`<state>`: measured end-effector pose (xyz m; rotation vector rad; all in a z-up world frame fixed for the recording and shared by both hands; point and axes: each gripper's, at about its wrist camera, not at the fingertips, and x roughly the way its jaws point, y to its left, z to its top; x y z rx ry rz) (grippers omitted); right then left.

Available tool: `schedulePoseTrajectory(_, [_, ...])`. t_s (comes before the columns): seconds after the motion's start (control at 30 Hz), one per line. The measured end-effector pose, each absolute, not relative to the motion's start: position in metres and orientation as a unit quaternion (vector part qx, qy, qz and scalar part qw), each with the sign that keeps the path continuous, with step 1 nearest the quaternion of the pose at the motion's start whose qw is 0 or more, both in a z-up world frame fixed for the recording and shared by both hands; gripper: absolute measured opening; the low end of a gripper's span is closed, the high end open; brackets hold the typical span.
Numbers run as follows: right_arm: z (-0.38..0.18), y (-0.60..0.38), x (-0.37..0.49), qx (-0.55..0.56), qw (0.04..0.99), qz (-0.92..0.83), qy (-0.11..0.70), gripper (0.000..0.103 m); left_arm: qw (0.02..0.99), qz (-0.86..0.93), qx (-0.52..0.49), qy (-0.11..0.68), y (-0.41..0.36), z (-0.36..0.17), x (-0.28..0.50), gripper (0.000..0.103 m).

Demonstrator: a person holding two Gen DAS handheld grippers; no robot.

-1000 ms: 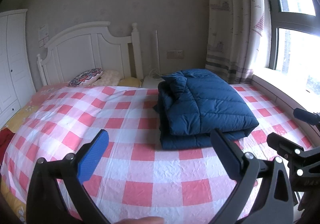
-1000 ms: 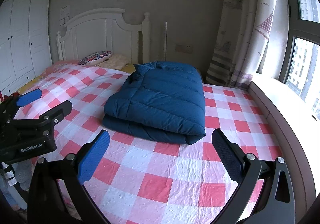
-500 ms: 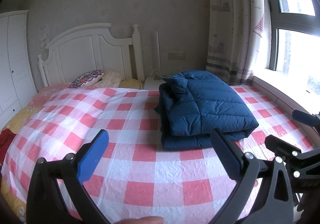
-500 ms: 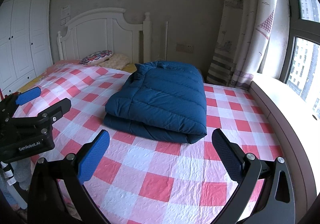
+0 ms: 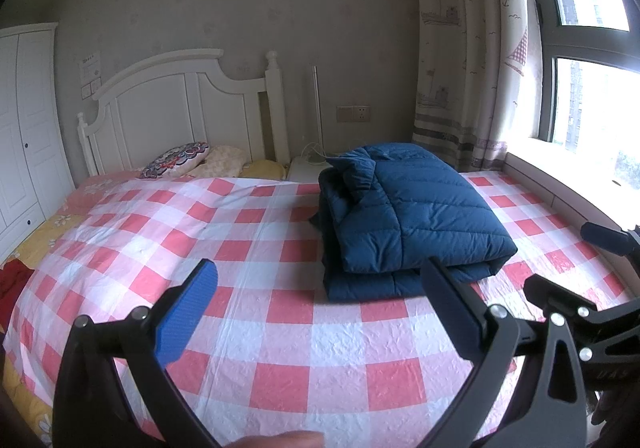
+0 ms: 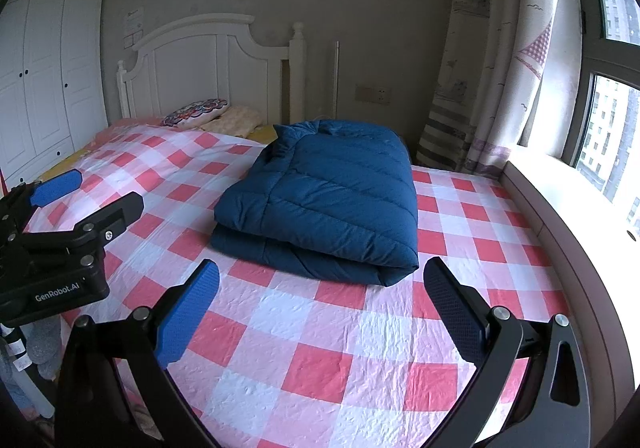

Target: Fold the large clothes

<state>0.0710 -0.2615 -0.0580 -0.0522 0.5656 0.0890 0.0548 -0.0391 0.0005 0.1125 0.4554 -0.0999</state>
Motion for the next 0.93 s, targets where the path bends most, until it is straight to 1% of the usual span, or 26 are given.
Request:
schedulePoseTrajectory(0.6, [-0.062,-0.261,0.072,-0.024,0.958,0.048,0.282,0.098,0.973,-0.047,0.047,0.219,-0.038,-0.002,0.053,0.101])
schedulePoseTrajectory(0.67, [-0.065,-0.262,0.073,-0.022,0.957,0.048,0.286,0.098,0.970,-0.062,0.030,0.232,-0.034,-0.005,0.058,0.101])
schedulePoseTrajectory(0.73, [-0.070,-0.264,0.075,-0.019,0.955,0.049,0.291,0.098,0.960,-0.089,0.025,0.263,-0.034,-0.010,0.068,0.101])
schedulePoseTrajectory(0.87, [-0.087,-0.270,0.082,-0.012,0.950,0.049,0.308,0.098,0.944,-0.089,0.051,0.314,-0.033,-0.034,0.092,0.101])
schedulePoseTrajectory(0.93, [-0.100,-0.277,0.090,-0.013,0.943,0.048,0.328,0.098,0.933,-0.088,0.058,0.345,-0.020,-0.046,0.111,0.101])
